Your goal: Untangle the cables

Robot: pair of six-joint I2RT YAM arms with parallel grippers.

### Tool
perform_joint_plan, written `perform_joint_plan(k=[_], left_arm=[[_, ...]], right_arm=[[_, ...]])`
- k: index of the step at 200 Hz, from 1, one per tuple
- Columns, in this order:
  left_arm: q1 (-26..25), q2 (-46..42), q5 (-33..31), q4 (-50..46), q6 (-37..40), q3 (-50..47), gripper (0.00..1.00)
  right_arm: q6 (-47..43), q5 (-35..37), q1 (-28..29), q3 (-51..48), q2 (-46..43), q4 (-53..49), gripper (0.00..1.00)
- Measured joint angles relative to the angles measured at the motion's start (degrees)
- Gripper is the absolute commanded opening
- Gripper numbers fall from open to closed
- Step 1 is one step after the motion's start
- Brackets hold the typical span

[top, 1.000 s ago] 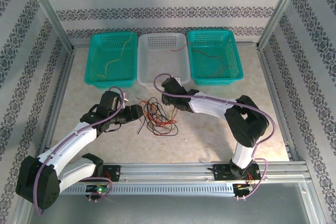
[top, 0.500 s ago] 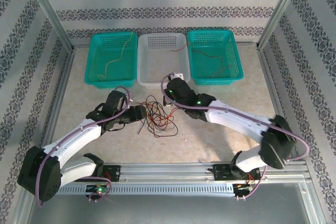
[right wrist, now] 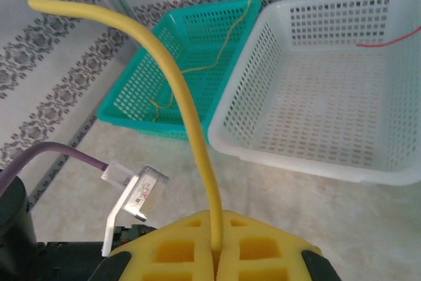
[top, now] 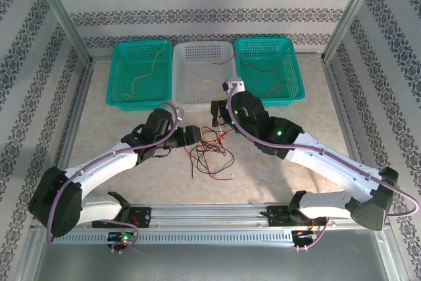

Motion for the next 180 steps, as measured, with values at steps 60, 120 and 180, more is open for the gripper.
perform_joint_plan(k=[60,120,180], left_arm=[[-0.7,4.9,-0.2,3.3,-0.3,0.6,0.66],[-0.7,9.2,-2.5,3.3,-0.8,0.6,0.56],[-0.7,6.4,-4.3,-1.3,0.5,-0.5,0.67]], right_arm=[[-1.3,-0.5,0.2,4.4,-1.6,-1.7,0.0],[-4.5,0.2,0.2,9.7,-5.5,-2.5,0.0],[-8.1,3.0,0.2,12.6,-9.8,-4.5,0.0]])
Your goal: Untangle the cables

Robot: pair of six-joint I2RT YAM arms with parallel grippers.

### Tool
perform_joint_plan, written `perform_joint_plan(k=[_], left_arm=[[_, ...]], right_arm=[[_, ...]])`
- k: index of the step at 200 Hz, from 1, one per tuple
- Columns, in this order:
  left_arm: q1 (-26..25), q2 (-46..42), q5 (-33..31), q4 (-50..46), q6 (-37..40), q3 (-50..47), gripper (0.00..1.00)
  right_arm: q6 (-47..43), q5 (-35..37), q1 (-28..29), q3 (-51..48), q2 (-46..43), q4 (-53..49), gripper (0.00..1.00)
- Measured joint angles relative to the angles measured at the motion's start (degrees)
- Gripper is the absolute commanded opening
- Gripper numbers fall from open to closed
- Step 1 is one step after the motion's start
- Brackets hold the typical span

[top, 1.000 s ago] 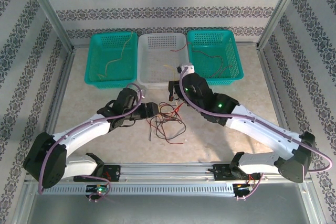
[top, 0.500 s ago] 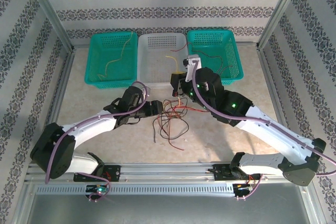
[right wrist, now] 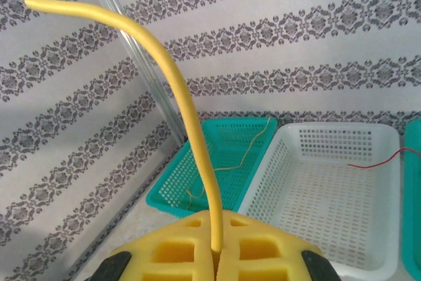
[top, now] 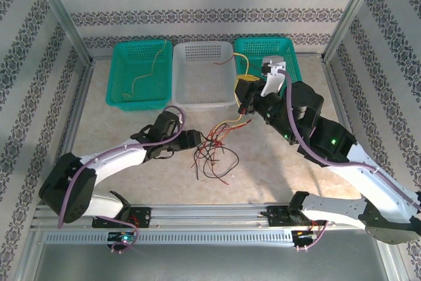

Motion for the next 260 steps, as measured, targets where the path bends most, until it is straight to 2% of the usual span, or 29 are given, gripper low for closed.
perform_joint_plan(k=[29,51,75,96,118,140,179,234,260], left_arm=[[0.0,-9.3,-3.3,-9.9,5.0,4.0,0.78],[0.0,-16.1,-4.7,-13.9,10.4,10.0,0.76],[0.0,-21.9,-1.9,-12.2,14.4,12.2,0.73],[-1.7,-23.8,3.8,-3.4,16.1,10.2,0.77],[-3.8,-21.0,7.9,6.3,17.2,7.6,0.77],[-4.6,-13.7,11.4,15.1,17.3,6.9,0.78],[-8.1,-4.1,14.7,25.7,17.9,6.6,0.79],[-8.6,1.5,15.3,30.4,18.6,6.6,0.71],[-8.6,2.7,15.3,30.4,19.0,6.5,0.63]], right_arm=[[-1.0,1.9,0.0,0.2,1.1,-2.9,0.0],[-1.0,2.7,0.0,0.2,2.7,-5.0,0.0],[-0.8,2.6,0.0,0.2,4.2,-6.1,0.0],[0.5,0.9,-0.5,0.3,5.6,-7.1,0.0],[2.9,-1.9,-2.4,0.5,6.9,-7.9,0.0],[5.2,-4.1,-3.8,0.5,6.9,-7.8,0.0],[8.3,-7.5,-5.4,0.5,6.1,-6.7,0.0],[10.3,-10.4,-7.0,0.5,5.8,-3.7,0.0],[11.0,-11.5,-7.9,0.5,5.8,-2.6,0.0]])
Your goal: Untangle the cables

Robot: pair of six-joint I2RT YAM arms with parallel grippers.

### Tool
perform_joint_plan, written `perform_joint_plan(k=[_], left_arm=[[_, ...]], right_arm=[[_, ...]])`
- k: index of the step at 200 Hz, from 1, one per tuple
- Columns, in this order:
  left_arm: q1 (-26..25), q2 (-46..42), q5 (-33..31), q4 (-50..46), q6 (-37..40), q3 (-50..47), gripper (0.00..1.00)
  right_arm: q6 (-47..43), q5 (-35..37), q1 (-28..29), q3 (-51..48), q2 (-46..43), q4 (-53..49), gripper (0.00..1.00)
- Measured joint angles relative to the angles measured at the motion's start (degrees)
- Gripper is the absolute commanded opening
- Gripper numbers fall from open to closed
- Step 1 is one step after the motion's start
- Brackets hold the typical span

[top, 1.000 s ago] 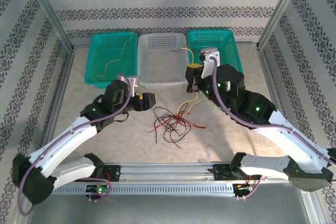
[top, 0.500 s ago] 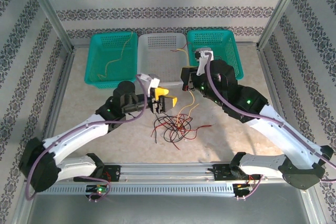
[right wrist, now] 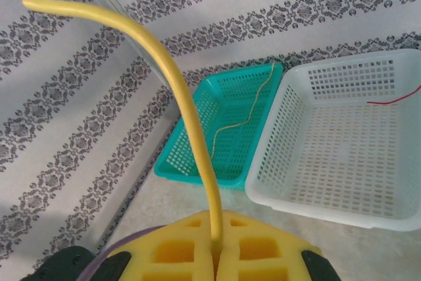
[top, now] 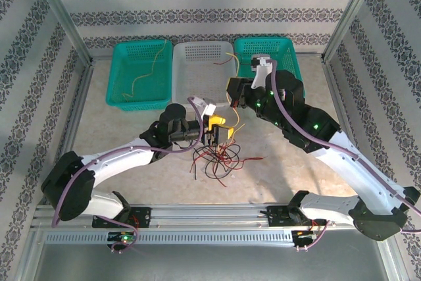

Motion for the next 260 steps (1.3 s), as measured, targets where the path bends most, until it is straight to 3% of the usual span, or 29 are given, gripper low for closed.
perform_joint_plan(k=[36,68,95,120,215,246,260], left_arm=[[0.0,0.2,0.1,0.2,0.9,-1.1,0.37],[0.0,0.3,0.1,0.4,0.9,-1.4,0.32],[0.0,1.1,0.3,0.5,0.9,-1.5,0.2],[0.0,1.5,0.2,0.5,0.8,-1.8,0.0],[0.0,-0.3,-3.0,8.3,-0.8,-8.2,0.0],[0.7,-0.3,-2.3,11.9,-6.4,-9.8,0.0],[1.7,-0.3,-1.5,14.0,-10.0,-9.9,0.0]], right_arm=[[0.6,-1.3,-0.9,0.0,0.0,1.0,0.0],[1.3,-2.5,-1.7,0.0,0.0,2.1,0.0],[2.5,-3.6,-3.0,-0.1,-0.1,3.4,0.0],[3.8,-4.3,-4.2,-1.0,-1.0,4.4,0.0],[11.1,-6.5,-15.5,-9.2,-8.9,5.5,0.0],[12.0,-8.7,-15.5,-9.6,-6.4,5.7,0.33],[11.9,-8.5,-14.2,-11.5,-5.6,5.5,0.4]])
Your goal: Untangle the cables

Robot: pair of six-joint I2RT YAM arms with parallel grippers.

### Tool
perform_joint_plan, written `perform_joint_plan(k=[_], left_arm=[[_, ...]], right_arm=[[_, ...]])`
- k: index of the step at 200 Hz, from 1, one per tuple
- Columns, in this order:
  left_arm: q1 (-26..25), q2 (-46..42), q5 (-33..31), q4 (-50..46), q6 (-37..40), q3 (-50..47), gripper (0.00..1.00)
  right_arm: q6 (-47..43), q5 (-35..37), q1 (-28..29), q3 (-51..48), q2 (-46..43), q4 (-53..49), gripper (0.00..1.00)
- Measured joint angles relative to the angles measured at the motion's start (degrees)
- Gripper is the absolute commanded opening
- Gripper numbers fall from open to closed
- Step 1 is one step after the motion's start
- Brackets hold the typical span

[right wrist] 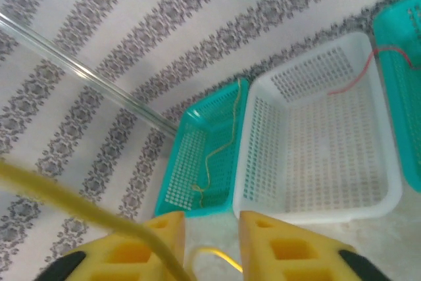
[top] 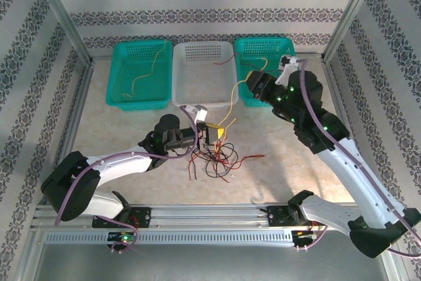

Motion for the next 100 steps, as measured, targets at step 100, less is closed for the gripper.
perform_joint_plan(k=[100], left_arm=[[1.3,-5.0,6.2,3.8,-9.0,4.5,0.0]], right_arm=[[1.5,0.0,10.3,-19.5,-2.2,0.6,0.57]])
